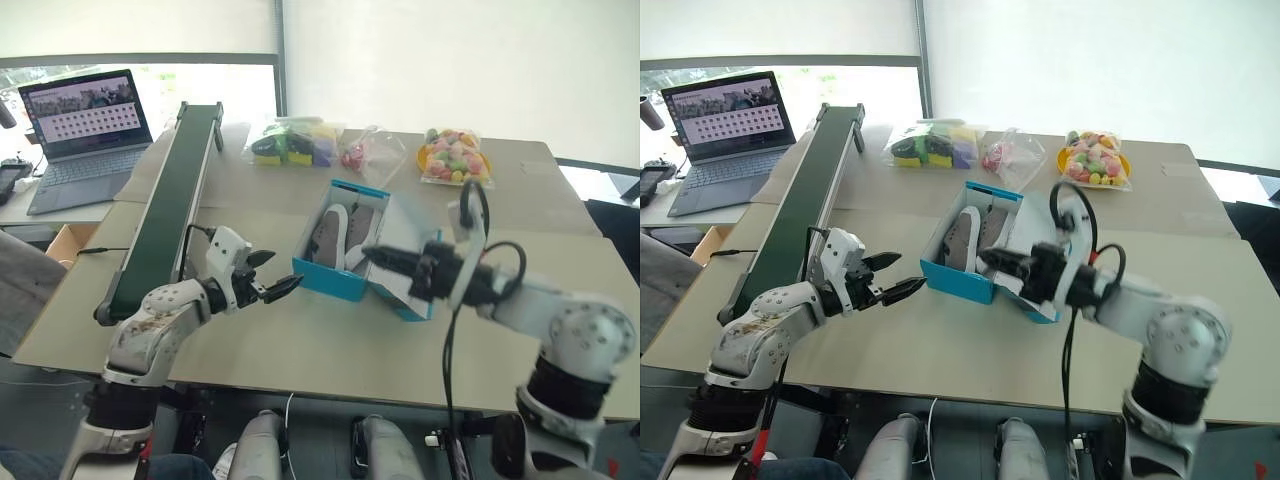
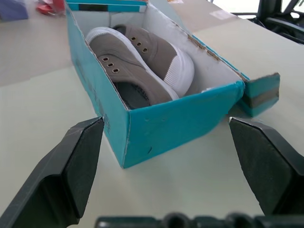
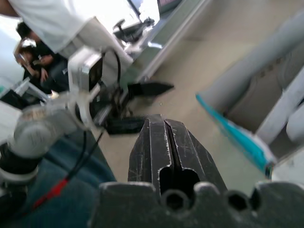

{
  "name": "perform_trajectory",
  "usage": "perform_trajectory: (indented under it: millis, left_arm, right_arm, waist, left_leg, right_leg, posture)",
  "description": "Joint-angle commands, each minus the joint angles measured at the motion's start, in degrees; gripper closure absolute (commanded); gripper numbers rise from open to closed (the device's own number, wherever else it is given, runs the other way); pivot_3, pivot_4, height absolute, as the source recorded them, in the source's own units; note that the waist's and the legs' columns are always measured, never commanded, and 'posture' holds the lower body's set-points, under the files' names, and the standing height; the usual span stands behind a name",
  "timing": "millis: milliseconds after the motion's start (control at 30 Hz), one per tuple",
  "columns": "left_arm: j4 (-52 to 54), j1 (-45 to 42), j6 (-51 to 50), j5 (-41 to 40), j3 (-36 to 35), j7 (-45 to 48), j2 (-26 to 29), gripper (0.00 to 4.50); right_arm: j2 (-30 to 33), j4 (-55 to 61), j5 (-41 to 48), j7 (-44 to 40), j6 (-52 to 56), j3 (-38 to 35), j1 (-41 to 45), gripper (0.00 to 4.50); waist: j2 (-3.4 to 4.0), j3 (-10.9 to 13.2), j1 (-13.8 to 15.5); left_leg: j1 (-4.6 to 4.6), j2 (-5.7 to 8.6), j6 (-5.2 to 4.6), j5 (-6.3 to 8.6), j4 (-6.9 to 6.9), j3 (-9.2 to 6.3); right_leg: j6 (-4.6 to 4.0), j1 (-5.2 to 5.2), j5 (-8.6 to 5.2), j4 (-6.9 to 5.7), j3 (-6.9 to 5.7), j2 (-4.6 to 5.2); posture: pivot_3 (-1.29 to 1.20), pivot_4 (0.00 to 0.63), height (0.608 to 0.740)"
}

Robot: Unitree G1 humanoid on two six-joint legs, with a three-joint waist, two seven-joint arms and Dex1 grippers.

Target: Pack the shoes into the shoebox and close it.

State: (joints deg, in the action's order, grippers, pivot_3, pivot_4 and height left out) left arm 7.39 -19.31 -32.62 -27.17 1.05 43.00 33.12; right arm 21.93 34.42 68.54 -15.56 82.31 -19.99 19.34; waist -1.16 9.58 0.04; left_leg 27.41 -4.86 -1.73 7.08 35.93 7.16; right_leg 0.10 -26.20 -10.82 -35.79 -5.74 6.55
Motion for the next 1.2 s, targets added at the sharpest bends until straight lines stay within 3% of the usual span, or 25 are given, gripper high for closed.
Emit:
perform_trajectory:
  millis: [33, 233, 500, 667, 833, 1200]
  left_arm:
    - [-2.00, -2.87, 2.88, 1.20, 0.64, 4.33, 1.22, 0.00]
    - [-4.64, -5.45, 4.27, 2.57, 2.10, 7.72, 0.72, 0.00]
    - [-5.72, -7.19, 3.85, 3.43, 2.39, 9.87, 0.70, 0.00]
    - [-5.87, -7.72, 3.18, 3.89, 2.72, 11.42, 1.06, 0.00]
    - [-6.47, -9.36, 2.60, 4.45, 3.26, 12.56, 0.86, 0.00]
    - [-6.10, -10.84, 1.34, 4.90, 3.83, 14.32, 1.97, 0.00]
  right_arm:
    - [-0.47, 1.98, -6.68, 7.53, -0.64, 6.76, -4.12, 4.48]
    - [-4.23, -2.70, -21.78, 17.72, -7.26, 13.42, -10.61, 4.48]
    - [-18.56, -8.00, -33.16, 28.83, -17.95, 9.57, -14.27, 4.48]
    - [-30.73, -10.32, -30.63, 30.17, -28.53, 2.71, -14.74, 4.48]
    - [-37.03, -15.17, -25.86, 31.68, -41.77, -1.35, -13.56, 4.48]
    - [-38.54, -25.12, -9.93, 27.61, -61.09, -0.76, -9.34, 4.48]
  waist:
    - [0.00, 0.00, -0.05]
    - [0.01, 0.00, 0.23]
    - [0.01, 0.00, 0.39]
    - [0.03, 0.00, 0.31]
    - [0.03, 0.00, 0.35]
    - [0.06, -0.01, -0.82]
  left_leg:
    - [-0.01, 0.00, 0.00, 0.00, -0.02, -0.01]
    - [0.01, 0.04, 0.00, 0.00, -0.02, -0.11]
    - [0.10, 0.03, -0.02, 0.01, -0.07, -0.08]
    - [0.25, 0.03, -0.02, 0.01, -0.10, -0.12]
    - [0.26, 0.09, -0.04, 0.01, -0.01, -0.15]
    - [0.24, 0.09, -0.04, 0.00, -0.01, -0.18]
  right_leg:
    - [0.00, -0.01, 0.00, 0.00, 0.00, 0.00]
    - [0.00, -0.06, 0.00, 0.24, -0.06, 0.03]
    - [0.12, -0.03, 0.10, 0.66, -0.05, -0.06]
    - [0.13, 0.00, 0.11, 0.61, -0.03, -0.13]
    - [0.19, 0.02, 0.14, 0.68, -0.02, -0.12]
    - [0.16, 0.06, 0.21, 0.53, 0.06, -0.17]
  posture:
    - [0.00, 0.150, 0.716]
    - [0.00, 0.150, 0.716]
    - [0.00, 0.150, 0.716]
    - [0.00, 0.150, 0.716]
    - [0.00, 0.150, 0.716]
    - [0.00, 0.150, 0.716]
